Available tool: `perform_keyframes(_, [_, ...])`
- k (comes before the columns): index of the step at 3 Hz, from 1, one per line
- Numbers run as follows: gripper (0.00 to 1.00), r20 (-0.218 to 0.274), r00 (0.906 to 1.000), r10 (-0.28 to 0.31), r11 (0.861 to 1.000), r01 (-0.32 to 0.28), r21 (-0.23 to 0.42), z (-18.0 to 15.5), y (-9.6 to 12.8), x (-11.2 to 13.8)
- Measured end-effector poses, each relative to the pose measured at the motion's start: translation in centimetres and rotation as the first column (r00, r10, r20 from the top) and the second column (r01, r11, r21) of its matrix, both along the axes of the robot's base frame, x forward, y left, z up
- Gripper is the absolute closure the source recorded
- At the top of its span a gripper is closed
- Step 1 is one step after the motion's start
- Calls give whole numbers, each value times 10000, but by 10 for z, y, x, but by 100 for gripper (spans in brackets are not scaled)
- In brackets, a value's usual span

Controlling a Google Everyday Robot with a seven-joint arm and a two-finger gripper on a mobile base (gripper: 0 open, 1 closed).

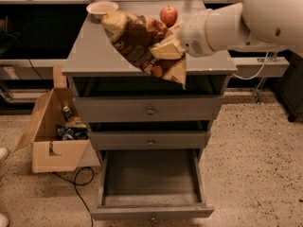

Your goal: Place brown chip bag into bottom drawer

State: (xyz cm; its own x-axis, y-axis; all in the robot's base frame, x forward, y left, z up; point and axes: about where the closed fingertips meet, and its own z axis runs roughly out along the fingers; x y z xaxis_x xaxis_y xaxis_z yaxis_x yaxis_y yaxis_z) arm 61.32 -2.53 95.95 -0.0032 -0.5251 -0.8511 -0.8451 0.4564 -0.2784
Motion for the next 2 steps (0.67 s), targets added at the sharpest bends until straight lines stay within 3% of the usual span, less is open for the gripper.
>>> perform_keyframes(1, [100,-54,9995,-323,9995,323,25,-2,-20,-3])
perform_keyframes(2, [100,-254,9995,175,9996,-180,-204,-21,-22,-13])
